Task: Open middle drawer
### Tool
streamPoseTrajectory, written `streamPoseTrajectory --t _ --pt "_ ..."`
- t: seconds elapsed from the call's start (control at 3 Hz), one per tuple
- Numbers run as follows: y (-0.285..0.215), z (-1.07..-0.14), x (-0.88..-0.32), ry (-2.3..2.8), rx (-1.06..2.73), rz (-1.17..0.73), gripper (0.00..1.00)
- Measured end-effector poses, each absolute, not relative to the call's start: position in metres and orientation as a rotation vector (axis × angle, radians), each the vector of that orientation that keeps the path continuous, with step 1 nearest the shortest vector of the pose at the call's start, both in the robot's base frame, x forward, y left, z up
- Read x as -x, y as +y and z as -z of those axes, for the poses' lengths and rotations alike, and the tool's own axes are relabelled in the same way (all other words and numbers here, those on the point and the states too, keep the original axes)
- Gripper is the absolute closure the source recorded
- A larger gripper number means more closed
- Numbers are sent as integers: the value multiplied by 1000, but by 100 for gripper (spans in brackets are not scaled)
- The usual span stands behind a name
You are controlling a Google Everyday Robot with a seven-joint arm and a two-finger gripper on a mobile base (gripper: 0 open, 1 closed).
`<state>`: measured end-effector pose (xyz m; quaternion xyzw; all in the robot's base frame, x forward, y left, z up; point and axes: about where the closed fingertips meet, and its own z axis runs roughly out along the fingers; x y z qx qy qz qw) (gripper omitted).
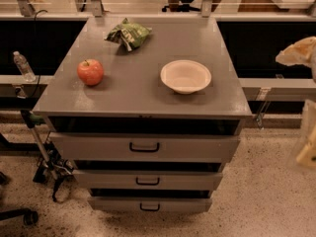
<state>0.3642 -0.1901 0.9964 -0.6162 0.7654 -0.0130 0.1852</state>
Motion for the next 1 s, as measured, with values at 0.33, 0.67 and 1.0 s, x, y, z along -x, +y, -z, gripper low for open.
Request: streamPoseTrajectory --t 0.33,0.67,1.0 --pt "-163 -1007 -302 2117 1703 -24 0" --pt "-163 -1007 -302 2117 1703 -24 0" --pt "-163 -1006 -302 2115 1700 -26 0"
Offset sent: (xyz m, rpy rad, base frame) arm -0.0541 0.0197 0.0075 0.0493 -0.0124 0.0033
